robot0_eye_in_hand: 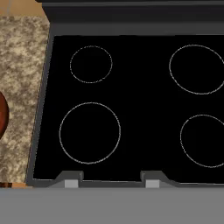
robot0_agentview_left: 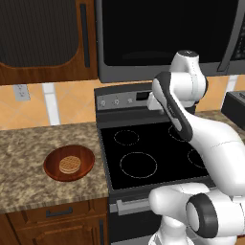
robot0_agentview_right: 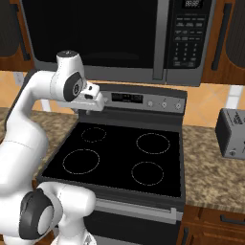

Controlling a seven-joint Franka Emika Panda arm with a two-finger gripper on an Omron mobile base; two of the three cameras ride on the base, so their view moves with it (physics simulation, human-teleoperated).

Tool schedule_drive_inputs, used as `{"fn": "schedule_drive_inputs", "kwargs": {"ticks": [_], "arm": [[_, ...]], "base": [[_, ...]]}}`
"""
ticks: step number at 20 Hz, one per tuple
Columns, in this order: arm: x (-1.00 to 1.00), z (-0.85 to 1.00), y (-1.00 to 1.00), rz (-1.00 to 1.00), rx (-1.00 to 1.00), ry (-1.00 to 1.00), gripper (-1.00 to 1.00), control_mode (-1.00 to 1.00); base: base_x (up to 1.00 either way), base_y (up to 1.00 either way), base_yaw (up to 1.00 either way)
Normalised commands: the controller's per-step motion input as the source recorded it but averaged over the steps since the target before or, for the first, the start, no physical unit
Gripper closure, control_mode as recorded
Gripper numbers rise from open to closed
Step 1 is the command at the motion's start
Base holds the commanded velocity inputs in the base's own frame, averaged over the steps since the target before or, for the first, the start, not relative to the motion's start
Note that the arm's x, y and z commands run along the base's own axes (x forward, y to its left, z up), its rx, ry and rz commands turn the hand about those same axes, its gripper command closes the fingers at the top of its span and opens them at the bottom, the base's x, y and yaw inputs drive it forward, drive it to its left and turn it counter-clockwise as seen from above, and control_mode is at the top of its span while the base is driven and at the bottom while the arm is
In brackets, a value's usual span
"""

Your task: Open the microwave, place the bowl with waffle inside the microwave, then close the microwave door and turn it on.

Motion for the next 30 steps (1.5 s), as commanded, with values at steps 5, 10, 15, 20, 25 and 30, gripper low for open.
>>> {"fn": "schedule_drive_inputs", "kwargs": {"ticks": [5,10,15,20,25,30], "arm": [[-0.18,0.13,-0.19,0.0,0.01,-0.17,-1.0,-1.0],[-0.56,0.43,-0.74,-0.07,0.07,-0.73,-1.0,-1.0],[-0.04,0.08,-0.99,-0.09,0.27,-0.16,-1.0,-1.0],[0.02,0.29,-0.6,0.0,0.14,-0.12,-1.0,-1.0],[0.03,0.65,-0.76,0.0,0.01,-0.19,-1.0,-1.0],[0.23,0.55,-0.72,0.0,0.0,-0.17,-1.0,-1.0]], "base": [[0.0,0.0,0.0],[0.0,0.0,0.0],[0.0,0.0,0.0],[0.0,0.0,0.0],[0.0,0.0,0.0],[0.0,0.0,0.0]]}}
